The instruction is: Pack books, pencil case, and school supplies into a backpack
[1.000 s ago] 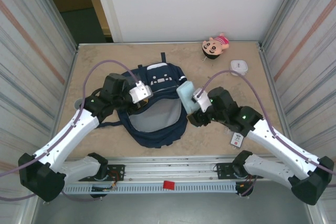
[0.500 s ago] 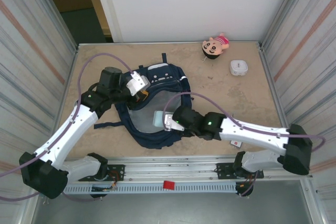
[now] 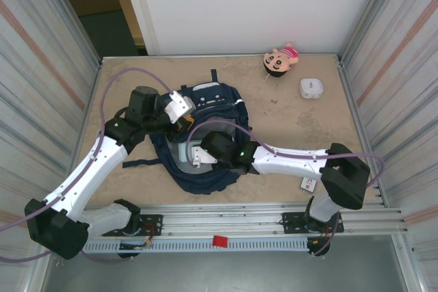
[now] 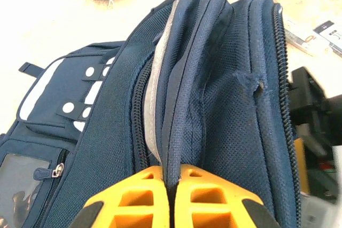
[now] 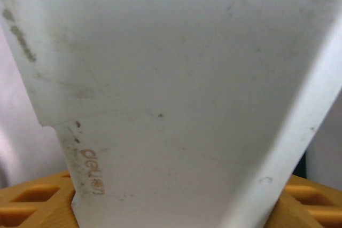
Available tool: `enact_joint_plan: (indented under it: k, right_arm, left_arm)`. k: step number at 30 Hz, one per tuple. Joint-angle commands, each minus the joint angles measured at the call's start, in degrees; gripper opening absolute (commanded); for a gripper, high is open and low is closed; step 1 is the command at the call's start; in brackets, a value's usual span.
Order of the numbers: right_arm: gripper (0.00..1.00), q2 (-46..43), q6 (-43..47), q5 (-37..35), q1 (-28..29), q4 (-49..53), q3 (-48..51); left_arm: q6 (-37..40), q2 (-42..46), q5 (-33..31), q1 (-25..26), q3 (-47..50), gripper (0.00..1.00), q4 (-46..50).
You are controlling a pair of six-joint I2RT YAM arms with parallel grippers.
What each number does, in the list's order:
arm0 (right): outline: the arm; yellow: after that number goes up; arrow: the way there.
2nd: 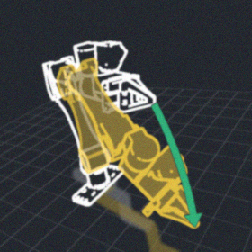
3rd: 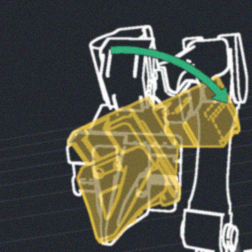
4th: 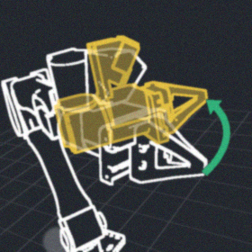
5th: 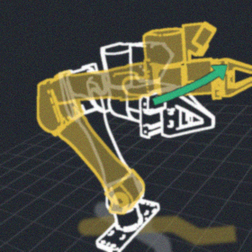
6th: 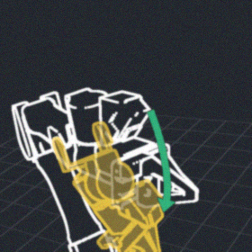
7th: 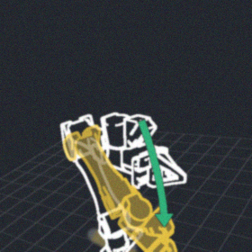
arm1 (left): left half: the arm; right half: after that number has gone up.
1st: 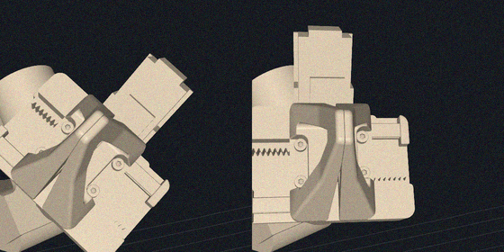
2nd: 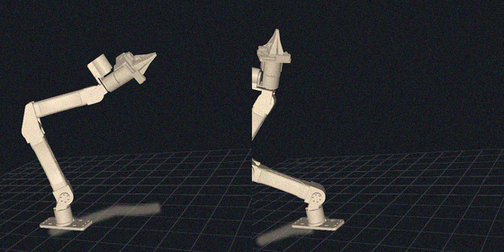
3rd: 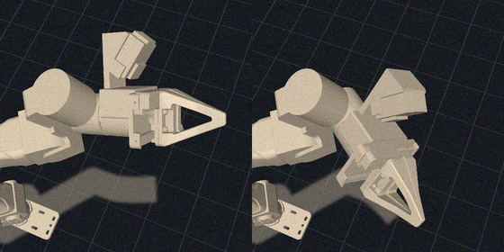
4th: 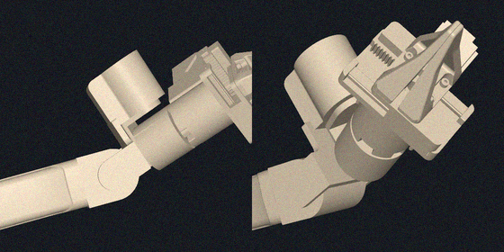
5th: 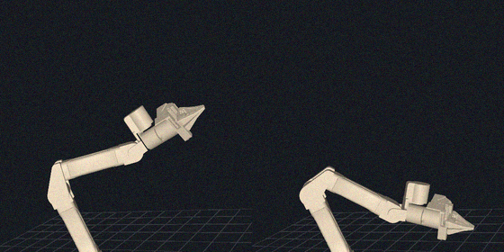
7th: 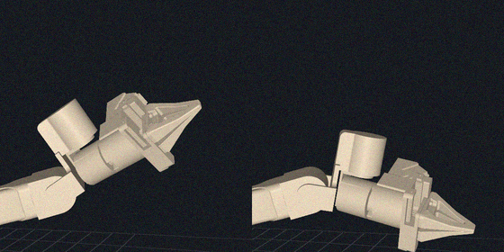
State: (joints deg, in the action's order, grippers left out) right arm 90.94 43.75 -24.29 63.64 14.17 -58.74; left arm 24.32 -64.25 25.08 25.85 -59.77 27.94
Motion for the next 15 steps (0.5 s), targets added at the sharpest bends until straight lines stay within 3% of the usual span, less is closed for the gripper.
enact_joint_plan:
  k: [1, 7, 12, 15]
  right_arm:
    - [0.74, 0.9, -0.9, -1.4, -1.3, -5.2, -1.6]
    - [0.8, -1.3, -7.7, -2.2, -1.7, -3.9, 0.1]
    - [0.72, -6.7, -24.7, 2.3, -0.7, 5.0, 0.7]
    - [0.65, -10.5, -36.3, 4.7, 1.2, 3.3, 4.0]
  left_arm:
    - [-0.9, 3.2, 4.8, 0.0, -3.1, 0.0, -8.1]
    - [-1.1, 3.3, 3.3, -0.2, -2.2, 0.0, -9.1]
    - [-2.6, 3.2, 2.1, -0.2, -1.4, 0.0, -10.6]
    - [-3.8, 3.2, 2.1, -0.3, -0.5, 0.0, -12.2]
